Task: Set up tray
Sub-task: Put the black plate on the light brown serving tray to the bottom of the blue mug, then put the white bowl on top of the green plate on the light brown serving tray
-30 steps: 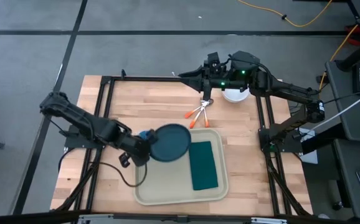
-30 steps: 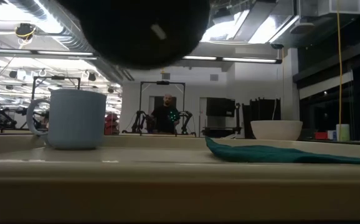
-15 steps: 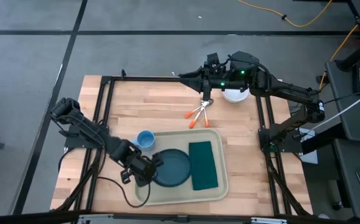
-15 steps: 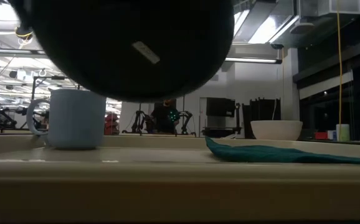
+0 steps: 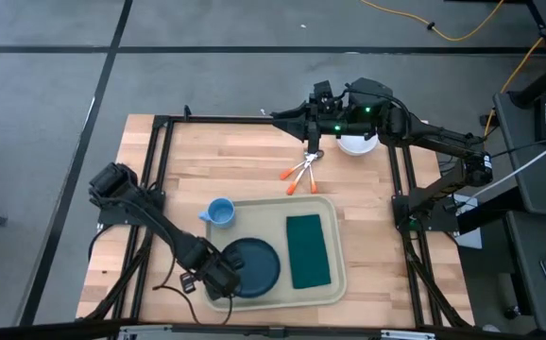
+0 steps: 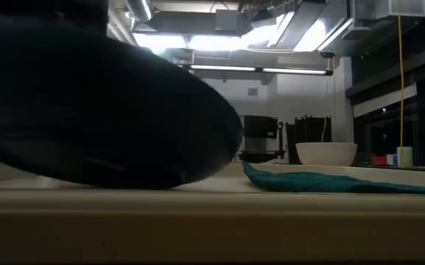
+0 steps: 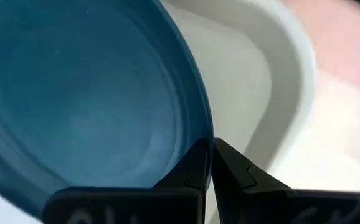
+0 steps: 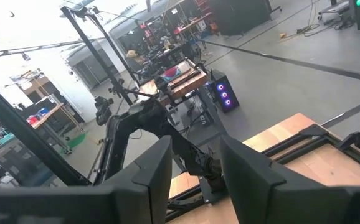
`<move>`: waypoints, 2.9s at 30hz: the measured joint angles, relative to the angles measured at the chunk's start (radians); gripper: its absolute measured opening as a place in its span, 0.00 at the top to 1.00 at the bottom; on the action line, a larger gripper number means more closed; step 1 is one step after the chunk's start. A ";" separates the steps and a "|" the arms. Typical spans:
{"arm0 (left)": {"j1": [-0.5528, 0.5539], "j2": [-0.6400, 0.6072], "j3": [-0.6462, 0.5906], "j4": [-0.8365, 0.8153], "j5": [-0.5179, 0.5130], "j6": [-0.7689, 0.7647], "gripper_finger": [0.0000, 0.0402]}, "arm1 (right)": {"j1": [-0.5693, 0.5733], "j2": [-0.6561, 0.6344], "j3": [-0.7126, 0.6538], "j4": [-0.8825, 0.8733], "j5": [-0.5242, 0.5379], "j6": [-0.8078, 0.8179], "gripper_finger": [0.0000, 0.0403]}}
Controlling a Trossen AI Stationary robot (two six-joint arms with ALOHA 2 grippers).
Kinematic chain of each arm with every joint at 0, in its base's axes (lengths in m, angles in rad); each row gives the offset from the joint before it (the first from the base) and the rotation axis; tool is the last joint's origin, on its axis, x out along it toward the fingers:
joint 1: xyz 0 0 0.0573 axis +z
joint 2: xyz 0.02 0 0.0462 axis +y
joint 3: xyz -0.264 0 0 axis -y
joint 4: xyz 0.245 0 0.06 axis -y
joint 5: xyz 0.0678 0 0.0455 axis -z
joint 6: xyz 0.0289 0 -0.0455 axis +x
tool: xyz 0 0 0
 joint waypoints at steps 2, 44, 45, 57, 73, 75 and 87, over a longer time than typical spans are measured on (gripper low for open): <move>-0.008 0.007 -0.001 0.037 0.027 -0.038 1.00 | 0.000 0.000 0.000 0.000 0.000 0.000 0.65; -0.067 0.010 -0.075 0.150 0.111 -0.229 0.88 | 0.000 0.000 0.000 0.003 0.001 -0.047 0.65; -0.063 0.010 -0.079 0.149 0.100 -0.239 0.88 | 0.000 0.000 0.000 0.003 0.001 -0.047 0.65; -0.028 0.003 -0.048 0.093 0.112 -0.295 0.80 | 0.000 0.000 0.000 0.007 0.001 -0.048 0.65; 0.078 -0.291 0.119 -0.128 0.065 -0.668 0.55 | 0.000 0.001 0.000 -0.106 -0.030 -0.101 0.65; 0.078 -0.362 0.130 -0.130 -0.003 -0.731 0.54 | 0.000 0.001 0.000 -0.164 -0.032 -0.104 0.65; 0.077 -0.763 0.170 -0.013 -0.764 -0.739 0.54 | 0.000 0.001 -0.001 -0.316 0.001 -0.103 0.65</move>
